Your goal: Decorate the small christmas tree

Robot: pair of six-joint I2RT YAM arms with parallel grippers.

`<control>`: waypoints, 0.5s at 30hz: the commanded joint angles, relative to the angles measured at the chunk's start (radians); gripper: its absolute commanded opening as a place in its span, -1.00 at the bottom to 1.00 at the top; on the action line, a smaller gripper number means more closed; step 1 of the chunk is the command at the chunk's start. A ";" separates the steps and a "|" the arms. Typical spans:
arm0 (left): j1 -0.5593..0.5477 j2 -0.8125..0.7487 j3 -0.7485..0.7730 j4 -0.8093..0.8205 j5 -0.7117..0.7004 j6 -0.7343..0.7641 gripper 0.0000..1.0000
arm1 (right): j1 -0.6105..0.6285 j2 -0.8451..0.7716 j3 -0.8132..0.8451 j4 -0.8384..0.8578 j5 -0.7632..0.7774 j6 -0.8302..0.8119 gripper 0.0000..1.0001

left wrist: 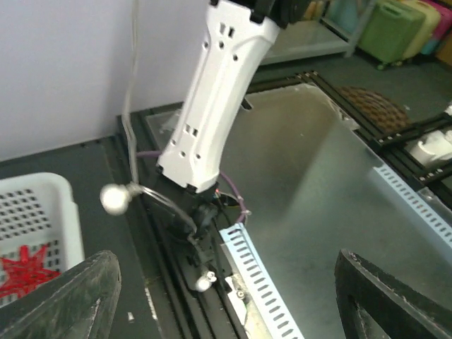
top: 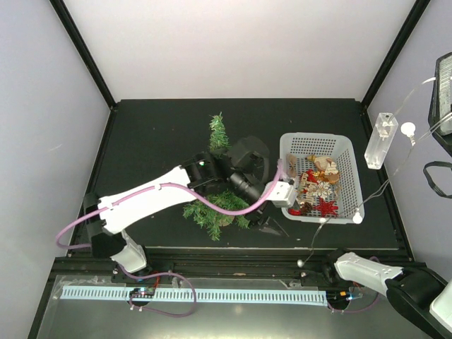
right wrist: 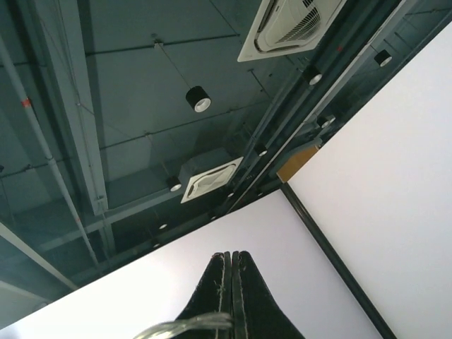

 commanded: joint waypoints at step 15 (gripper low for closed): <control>-0.057 0.218 -0.122 0.341 0.243 -0.143 0.73 | 0.006 -0.013 -0.015 0.062 0.037 0.030 -0.98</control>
